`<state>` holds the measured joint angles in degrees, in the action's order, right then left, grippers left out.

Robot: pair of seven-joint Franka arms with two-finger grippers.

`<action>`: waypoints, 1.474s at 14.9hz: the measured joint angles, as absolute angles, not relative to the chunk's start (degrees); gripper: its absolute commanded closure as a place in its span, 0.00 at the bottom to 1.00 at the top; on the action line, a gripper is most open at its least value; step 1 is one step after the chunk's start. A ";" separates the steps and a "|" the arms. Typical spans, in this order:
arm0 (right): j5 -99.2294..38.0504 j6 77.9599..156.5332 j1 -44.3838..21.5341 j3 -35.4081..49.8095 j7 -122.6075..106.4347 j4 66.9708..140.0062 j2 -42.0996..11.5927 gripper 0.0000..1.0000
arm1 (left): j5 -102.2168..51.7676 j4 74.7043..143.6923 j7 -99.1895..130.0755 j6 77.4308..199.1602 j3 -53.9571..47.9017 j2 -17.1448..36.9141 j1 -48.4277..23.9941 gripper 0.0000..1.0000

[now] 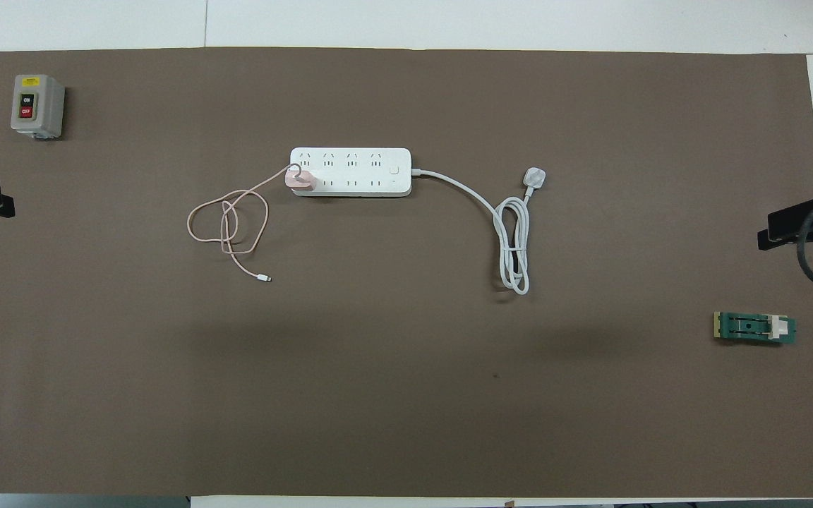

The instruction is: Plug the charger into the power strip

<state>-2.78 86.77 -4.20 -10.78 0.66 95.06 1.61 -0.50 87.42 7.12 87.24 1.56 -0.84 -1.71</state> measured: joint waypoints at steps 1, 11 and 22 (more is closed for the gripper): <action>-2.78 86.77 -4.20 -10.78 0.66 95.06 1.61 0.00 | -0.56 87.53 6.69 87.24 1.52 -0.83 -1.71 0.00; -2.78 86.77 -4.20 -10.78 0.66 95.06 1.61 0.00 | -0.58 90.11 5.93 87.24 -0.43 -2.26 -1.67 0.00; -2.78 86.77 -4.20 -10.78 0.66 95.06 1.61 0.00 | -0.58 90.30 -1.24 87.05 -0.54 -2.46 -1.53 0.00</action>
<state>-2.78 86.77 -4.20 -10.78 0.66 95.06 1.61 -0.58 90.30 -1.24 87.05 -0.54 -2.46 -1.53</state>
